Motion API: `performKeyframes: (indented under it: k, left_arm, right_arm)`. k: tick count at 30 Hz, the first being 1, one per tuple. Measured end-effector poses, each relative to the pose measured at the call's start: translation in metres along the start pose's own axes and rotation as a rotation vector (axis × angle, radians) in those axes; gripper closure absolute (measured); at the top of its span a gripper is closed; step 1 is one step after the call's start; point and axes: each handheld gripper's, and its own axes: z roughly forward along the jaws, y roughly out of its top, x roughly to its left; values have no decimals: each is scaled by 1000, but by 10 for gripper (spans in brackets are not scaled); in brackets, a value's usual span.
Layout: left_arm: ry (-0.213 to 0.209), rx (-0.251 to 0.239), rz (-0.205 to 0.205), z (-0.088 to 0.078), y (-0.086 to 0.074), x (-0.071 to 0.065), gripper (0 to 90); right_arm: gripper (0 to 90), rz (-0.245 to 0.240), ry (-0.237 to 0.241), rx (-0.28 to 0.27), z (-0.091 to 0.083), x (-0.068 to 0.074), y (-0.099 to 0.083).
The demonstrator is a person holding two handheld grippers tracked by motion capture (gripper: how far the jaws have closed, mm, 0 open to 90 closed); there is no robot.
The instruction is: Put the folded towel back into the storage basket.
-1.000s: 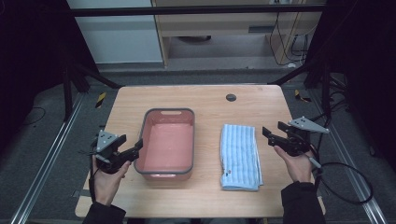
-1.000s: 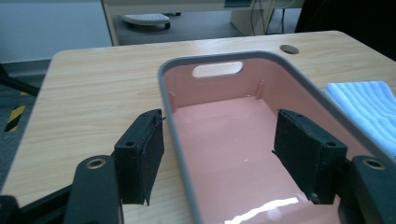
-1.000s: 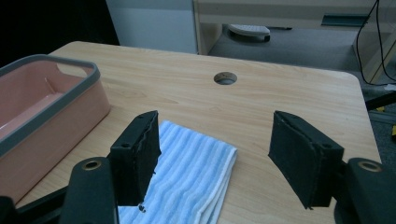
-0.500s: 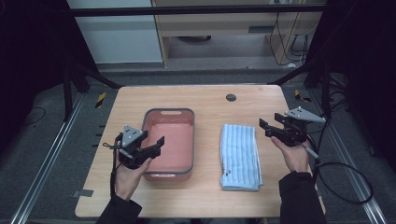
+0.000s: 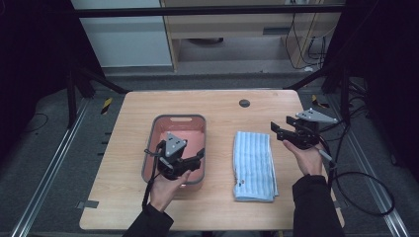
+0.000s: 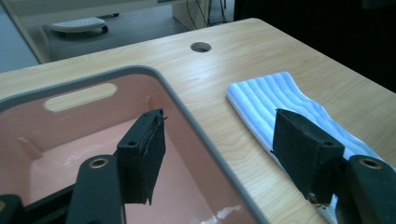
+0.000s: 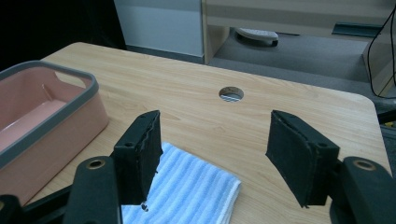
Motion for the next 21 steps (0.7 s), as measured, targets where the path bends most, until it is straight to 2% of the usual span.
performKeyframes:
  k: [3,5,8,9,12,13,14,16,20,21]
  left_arm:
    - [-17,4,2,5,1,-8,342]
    - [-30,11,18,10,1,-19,343]
    - [-43,20,18,14,0,-25,343]
    - [-54,27,18,17,-1,-32,343]
    - [-64,35,26,21,-3,-38,342]
    - [-70,48,40,24,-5,-44,342]
    - [-70,48,40,24,-5,-44,342]
    - [-80,59,54,29,-9,-53,341]
    - [-95,73,52,34,-13,-61,341]
    - [-99,84,63,36,-15,-65,341]
  right_arm:
    - [353,2,1,4,1,-1,0]
    - [354,1,-3,7,3,-3,-1]
    - [355,2,-4,7,4,-4,-1]
    - [356,8,-3,9,6,-5,-2]
    - [358,11,-2,12,8,-5,-2]
    - [359,10,-1,13,9,-6,-3]
    - [359,10,-1,13,9,-6,-3]
    - [365,11,-5,19,12,-7,-4]
    - [374,12,-11,26,15,-8,-6]
    - [385,12,-13,35,17,-9,-7]
